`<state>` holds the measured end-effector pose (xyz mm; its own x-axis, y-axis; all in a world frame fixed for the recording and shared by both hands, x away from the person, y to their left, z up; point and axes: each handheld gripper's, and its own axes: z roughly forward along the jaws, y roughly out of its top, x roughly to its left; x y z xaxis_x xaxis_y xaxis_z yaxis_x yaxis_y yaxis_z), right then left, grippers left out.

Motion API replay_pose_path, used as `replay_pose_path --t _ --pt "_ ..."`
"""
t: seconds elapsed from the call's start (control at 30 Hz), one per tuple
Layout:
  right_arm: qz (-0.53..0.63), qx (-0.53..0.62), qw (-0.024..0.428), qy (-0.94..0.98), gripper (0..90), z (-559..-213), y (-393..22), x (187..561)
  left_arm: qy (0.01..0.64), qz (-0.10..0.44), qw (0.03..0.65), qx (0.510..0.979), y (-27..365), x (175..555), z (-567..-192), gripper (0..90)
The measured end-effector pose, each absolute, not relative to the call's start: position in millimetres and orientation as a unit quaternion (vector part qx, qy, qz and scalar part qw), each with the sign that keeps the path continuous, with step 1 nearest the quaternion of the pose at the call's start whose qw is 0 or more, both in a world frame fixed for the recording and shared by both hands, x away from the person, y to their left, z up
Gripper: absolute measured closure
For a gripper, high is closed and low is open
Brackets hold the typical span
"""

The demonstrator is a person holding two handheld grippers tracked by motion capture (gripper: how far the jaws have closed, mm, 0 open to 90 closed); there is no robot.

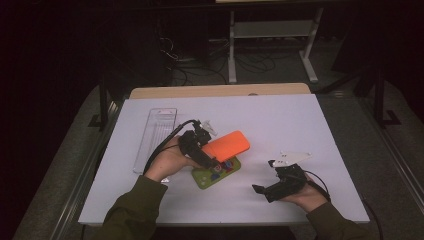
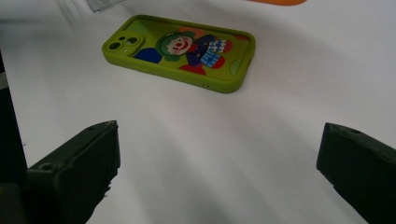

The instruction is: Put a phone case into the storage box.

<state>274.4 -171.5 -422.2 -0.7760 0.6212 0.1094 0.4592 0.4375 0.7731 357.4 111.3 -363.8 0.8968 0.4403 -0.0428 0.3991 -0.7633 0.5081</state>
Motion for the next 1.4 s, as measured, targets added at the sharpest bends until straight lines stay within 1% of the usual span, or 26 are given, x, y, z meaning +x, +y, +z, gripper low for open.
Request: replay_pose_path --t 0.13,0.37,0.43,0.47,0.53,0.67,0.83,1.0,1.4 --pt "0.425 0.332 0.1 0.836 0.0 -423.5 -170.4 275.2 0.216 0.036 0.253 0.942 108.4 355.6 -367.1 16.5" --pt "0.422 0.345 0.113 0.831 0.0 -424.8 -165.7 278.5 0.218 0.027 0.269 0.938 112.8 354.5 -366.7 16.5" --pt "0.422 0.352 0.116 0.828 0.0 -423.9 -164.5 279.5 0.211 0.027 0.267 0.94 113.0 355.2 -367.3 16.4" --pt "0.423 0.357 0.117 0.825 0.0 -423.5 -163.7 280.1 0.219 0.023 0.268 0.938 112.1 353.8 -367.7 16.4" --pt "0.424 0.357 0.125 0.823 0.0 -421.7 -161.1 283.2 0.216 0.02 0.268 0.939 111.7 354.2 -368.0 16.4" --pt "0.426 0.359 0.127 0.82 0.0 -420.4 -158.2 286.3 0.212 0.021 0.268 0.939 113.4 355.3 -365.9 16.4" --pt "0.422 0.36 0.127 0.822 0.0 -421.5 -156.7 292.4 0.225 0.025 0.285 0.931 117.7 355.5 -361.5 16.4" --pt "0.422 0.368 0.132 0.818 0.0 -422.3 -153.4 301.3 0.221 0.026 0.283 0.933 122.7 357.1 -357.7 16.4" --pt "0.418 0.363 0.144 0.82 0.0 -420.9 -141.0 315.9 0.223 0.029 0.3 0.927 121.5 356.7 -357.8 16.4"
